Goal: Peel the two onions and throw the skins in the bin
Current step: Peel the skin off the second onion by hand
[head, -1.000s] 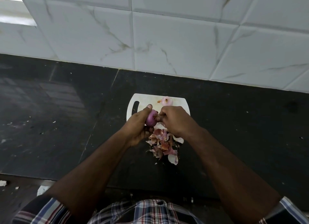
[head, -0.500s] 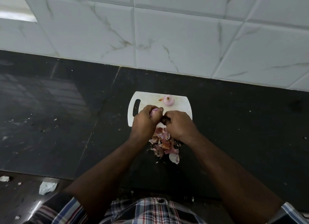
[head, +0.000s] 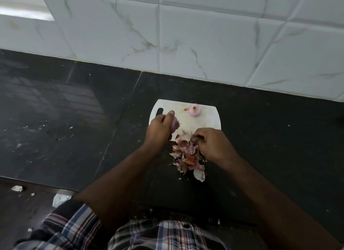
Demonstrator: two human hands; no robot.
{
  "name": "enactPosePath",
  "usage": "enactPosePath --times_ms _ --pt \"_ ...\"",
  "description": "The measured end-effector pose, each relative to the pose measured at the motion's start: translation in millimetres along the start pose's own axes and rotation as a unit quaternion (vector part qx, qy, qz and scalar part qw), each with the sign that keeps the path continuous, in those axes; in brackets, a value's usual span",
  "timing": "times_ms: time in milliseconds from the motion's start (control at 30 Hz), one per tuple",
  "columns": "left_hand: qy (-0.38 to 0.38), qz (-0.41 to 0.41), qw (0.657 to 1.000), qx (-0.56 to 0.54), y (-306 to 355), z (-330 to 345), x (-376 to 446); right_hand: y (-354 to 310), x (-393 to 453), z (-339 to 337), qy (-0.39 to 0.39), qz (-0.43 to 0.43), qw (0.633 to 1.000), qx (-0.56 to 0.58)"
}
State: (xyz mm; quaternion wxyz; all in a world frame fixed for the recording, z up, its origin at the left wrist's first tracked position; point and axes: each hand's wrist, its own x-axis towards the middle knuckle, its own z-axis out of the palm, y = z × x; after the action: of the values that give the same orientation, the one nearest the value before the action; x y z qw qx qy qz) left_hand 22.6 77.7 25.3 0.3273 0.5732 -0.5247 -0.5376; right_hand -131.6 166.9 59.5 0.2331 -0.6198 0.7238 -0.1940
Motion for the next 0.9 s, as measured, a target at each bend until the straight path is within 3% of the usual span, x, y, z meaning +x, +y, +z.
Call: enactPosePath --times_ms 133,233,400,533,667,833,900 --pt "-0.076 -0.162 0.975 -0.135 7 2 -8 5 -2 6 -0.022 0.011 0.999 0.033" --pt "-0.097 -0.225 0.949 -0.200 2 0 -10 4 -5 9 -0.057 -0.006 0.998 0.029" --pt "-0.154 -0.256 0.919 -0.258 -1 -5 -7 5 0 4 0.013 0.002 0.999 0.047" --pt "-0.192 -0.272 0.901 -0.278 -5 -6 -4 2 0 0 -0.042 0.005 0.995 0.090" --pt "-0.206 -0.272 0.895 -0.286 -4 -7 -5 -1 4 -13 -0.007 0.013 0.996 0.084" --pt "-0.211 -0.259 0.900 -0.281 3 -11 -9 -2 8 -11 -0.043 0.004 0.996 0.080" --pt "-0.215 -0.257 0.897 -0.287 3 -13 -9 -1 9 -11 -0.021 0.015 0.994 0.107"
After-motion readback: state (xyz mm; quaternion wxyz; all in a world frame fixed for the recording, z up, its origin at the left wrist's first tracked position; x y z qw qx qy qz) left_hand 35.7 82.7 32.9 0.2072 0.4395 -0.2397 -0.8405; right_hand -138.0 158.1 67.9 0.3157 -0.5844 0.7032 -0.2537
